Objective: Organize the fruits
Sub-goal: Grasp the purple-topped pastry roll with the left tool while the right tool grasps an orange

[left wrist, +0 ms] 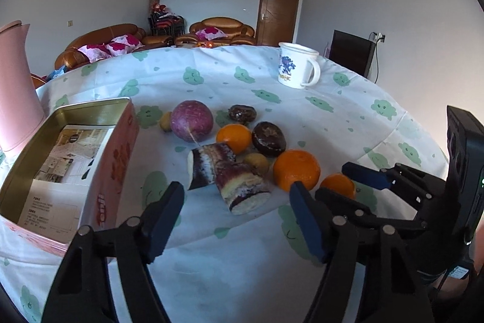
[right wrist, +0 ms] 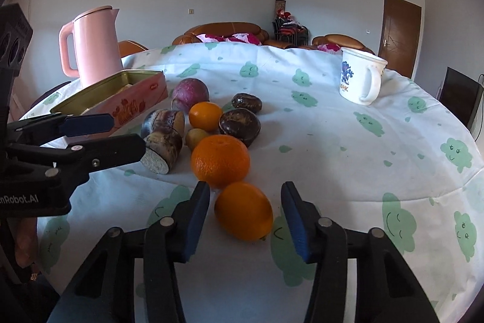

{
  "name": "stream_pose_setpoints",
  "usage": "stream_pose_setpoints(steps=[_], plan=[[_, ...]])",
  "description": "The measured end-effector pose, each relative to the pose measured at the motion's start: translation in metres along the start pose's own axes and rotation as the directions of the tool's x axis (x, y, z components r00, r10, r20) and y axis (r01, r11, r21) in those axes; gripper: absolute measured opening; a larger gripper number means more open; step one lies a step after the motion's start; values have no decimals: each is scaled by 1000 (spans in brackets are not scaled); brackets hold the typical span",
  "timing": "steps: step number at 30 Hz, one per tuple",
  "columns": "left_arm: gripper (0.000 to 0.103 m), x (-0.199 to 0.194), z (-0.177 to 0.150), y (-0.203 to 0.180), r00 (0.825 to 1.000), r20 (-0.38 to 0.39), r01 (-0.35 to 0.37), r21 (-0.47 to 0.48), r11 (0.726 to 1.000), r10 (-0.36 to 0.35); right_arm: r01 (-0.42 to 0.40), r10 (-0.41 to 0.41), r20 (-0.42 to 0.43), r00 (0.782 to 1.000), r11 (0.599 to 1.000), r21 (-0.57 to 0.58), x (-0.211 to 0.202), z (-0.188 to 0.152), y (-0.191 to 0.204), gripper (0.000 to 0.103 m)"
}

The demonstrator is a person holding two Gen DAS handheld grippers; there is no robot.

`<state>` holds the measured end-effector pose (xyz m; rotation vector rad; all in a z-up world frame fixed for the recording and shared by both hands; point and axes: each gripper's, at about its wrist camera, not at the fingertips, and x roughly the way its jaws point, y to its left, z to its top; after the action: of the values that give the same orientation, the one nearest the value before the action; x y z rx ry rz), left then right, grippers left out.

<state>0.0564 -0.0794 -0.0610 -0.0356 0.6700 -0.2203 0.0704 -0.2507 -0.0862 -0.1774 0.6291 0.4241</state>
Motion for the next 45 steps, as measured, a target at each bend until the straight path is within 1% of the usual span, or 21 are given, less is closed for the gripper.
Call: stream_pose_setpoints(steps=[2, 4, 6, 7, 12, 14, 15, 16, 20, 28, 37, 45], plan=[[73, 6, 1, -4, 1000, -17, -4, 14, 1000, 5, -1, 1, -7, 1000, 1000, 2, 1, 0, -1, 47], [67, 13, 2, -8, 999, -39, -2, 17, 1000, 3, -3, 3, -13, 1000, 1000, 4, 2, -1, -1, 47], [55, 19, 2, -8, 998, -64, -7, 14, 1000, 8, -3, 4, -13, 1000, 1000, 5, 2, 0, -1, 47], [54, 22, 2, -8, 997, -73, -6, 12, 1000, 7, -5, 5, -14, 1000, 1000, 4, 2, 0, 0, 47], [53, 36, 3, -7, 994, -110, -16, 15, 1000, 17, -6, 6, -25, 1000, 1000, 1, 4, -1, 0, 47], [52, 41, 4, -7, 991, -135, -13, 15, 1000, 14, -10, 10, -39, 999, 1000, 2, 6, 0, -1, 44], [48, 43, 5, -5, 990, -141, -9, 6, 1000, 9, -13, 13, -42, 999, 1000, 1, 7, 0, -1, 41], [48, 43, 5, -3, 989, -145, -5, -3, 1000, 5, -14, 14, -43, 999, 1000, 1, 7, -1, -1, 41], [46, 41, 4, -3, 991, -132, -4, -6, 1000, 3, -23, 24, -35, 999, 1000, 8, 6, -2, -1, 40], [41, 31, 3, 0, 996, -86, 10, -3, 1000, -10, -27, 26, 22, 999, 999, 23, -1, -2, -1, 40], [40, 20, 3, -4, 999, -35, -4, 36, 999, 6, -8, 7, 58, 998, 1000, 16, -6, -1, 0, 40], [40, 9, 1, 1, 1000, 5, -1, 31, 1000, 1, 3, -4, 103, 995, 1000, 9, -19, 3, -1, 40]])
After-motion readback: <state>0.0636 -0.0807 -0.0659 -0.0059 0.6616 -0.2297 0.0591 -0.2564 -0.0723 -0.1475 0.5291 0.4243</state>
